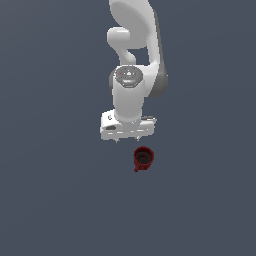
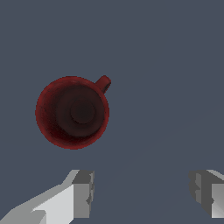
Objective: Pick up the object and move it to a goal position.
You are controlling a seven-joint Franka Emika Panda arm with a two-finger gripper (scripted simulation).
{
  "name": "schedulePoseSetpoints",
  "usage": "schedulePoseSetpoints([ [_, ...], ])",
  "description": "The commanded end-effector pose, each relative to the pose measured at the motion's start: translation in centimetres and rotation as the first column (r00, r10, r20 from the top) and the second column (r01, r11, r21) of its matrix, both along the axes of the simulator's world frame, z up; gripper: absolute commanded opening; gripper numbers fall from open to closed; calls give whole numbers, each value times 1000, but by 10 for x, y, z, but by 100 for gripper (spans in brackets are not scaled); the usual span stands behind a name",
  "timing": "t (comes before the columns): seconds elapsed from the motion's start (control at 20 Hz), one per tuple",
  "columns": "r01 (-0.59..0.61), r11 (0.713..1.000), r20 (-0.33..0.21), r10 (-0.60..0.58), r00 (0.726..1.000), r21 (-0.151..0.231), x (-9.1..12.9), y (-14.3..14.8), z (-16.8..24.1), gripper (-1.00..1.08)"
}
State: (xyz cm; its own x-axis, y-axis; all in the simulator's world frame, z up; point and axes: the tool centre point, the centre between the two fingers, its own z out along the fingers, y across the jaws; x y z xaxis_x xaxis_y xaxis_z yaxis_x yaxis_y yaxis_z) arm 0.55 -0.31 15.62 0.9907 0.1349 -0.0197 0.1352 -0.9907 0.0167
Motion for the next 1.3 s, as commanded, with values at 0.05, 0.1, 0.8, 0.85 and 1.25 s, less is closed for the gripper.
schedulePoseSetpoints([
  [0.05,-83,997,4,83,997,-2,7,4,-5,68],
  [0.1,-111,994,5,111,994,-3,9,6,-6,68],
  [0.8,-523,852,23,523,852,-15,42,29,-32,68],
  [0.85,-549,836,25,549,835,-16,44,31,-33,68],
  [1.25,-713,700,35,714,700,-26,59,43,-46,68],
])
